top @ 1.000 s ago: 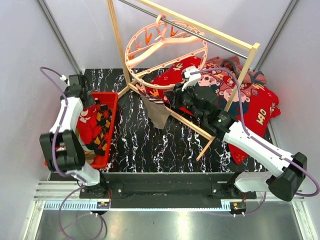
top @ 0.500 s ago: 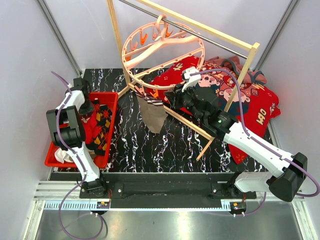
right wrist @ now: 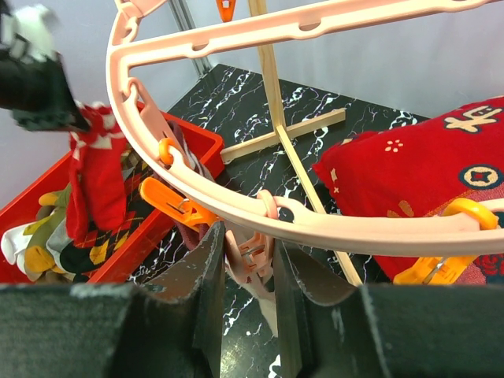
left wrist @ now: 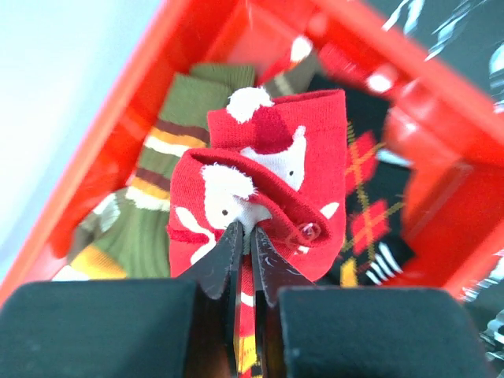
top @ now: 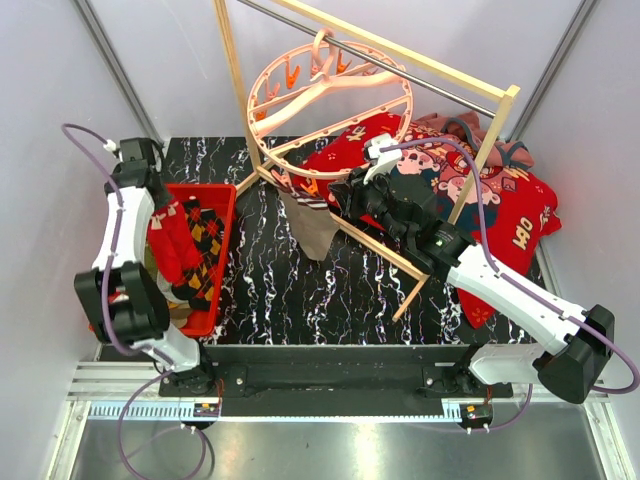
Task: Clip the socks to the hanger
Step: Pick up the sock from the bin.
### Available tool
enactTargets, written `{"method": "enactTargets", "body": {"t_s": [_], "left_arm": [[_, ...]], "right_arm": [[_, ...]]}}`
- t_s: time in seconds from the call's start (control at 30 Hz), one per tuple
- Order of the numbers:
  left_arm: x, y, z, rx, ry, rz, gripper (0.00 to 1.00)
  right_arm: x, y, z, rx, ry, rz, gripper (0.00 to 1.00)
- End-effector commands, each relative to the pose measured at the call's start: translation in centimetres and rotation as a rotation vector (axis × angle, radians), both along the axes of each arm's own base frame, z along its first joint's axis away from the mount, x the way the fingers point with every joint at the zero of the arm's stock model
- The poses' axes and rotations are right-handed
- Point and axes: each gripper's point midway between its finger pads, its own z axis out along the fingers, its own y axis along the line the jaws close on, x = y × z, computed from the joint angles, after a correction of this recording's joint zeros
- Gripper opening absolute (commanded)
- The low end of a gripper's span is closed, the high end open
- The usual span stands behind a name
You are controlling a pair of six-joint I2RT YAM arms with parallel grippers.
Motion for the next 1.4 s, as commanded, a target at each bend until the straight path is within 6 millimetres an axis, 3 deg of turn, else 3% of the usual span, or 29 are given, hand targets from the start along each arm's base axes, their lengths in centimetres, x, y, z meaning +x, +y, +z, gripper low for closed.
{"method": "enactTargets", "body": {"t_s": [0.0,0.07,0.2,0.3,0.57,0.73,1.03,1.17,1.37], "left_arm": [[-1.2,-0.6,4.7,0.049,-0.122,-0.009,0.06],[-1.9,-0.9,6.7,0.071,-0.173,-0.017,0.06],[-2.6,-0.8,7.4,0.09,-0.206,-0.009,0.11],[-2.2,-1.1,5.4,0.065,-0.176,-0.025,0.13],[-0.1,-3.5,-3.6,-0.097,0.029,-0.118,0.14],[0.1,-3.1,-5.5,-0.096,0.096,-0.104,0.2],[-0.6,-2.5,-4.8,-0.055,0.095,-0.088,0.25],[-0.6,-2.5,-4.6,-0.05,0.092,-0.092,0.12],[-1.0,-2.3,-1.9,-0.01,0.03,-0.092,0.06]], "right_arm": [[-0.2,-0.2,1.7,0.036,-0.04,0.011,0.0],[-0.2,-0.3,1.7,0.036,-0.042,0.01,0.0],[-0.2,-0.3,1.9,0.038,-0.044,0.01,0.0],[-0.3,-0.2,1.9,0.04,-0.044,0.011,0.0],[-0.2,-0.2,1.7,0.038,-0.038,0.01,0.0],[-0.2,-0.2,1.6,0.036,-0.038,0.013,0.0],[-0.3,-0.2,1.6,0.035,-0.04,0.013,0.0],[-0.3,-0.2,1.5,0.036,-0.037,0.014,0.0],[-0.3,-0.2,1.5,0.032,-0.04,0.011,0.0]]}}
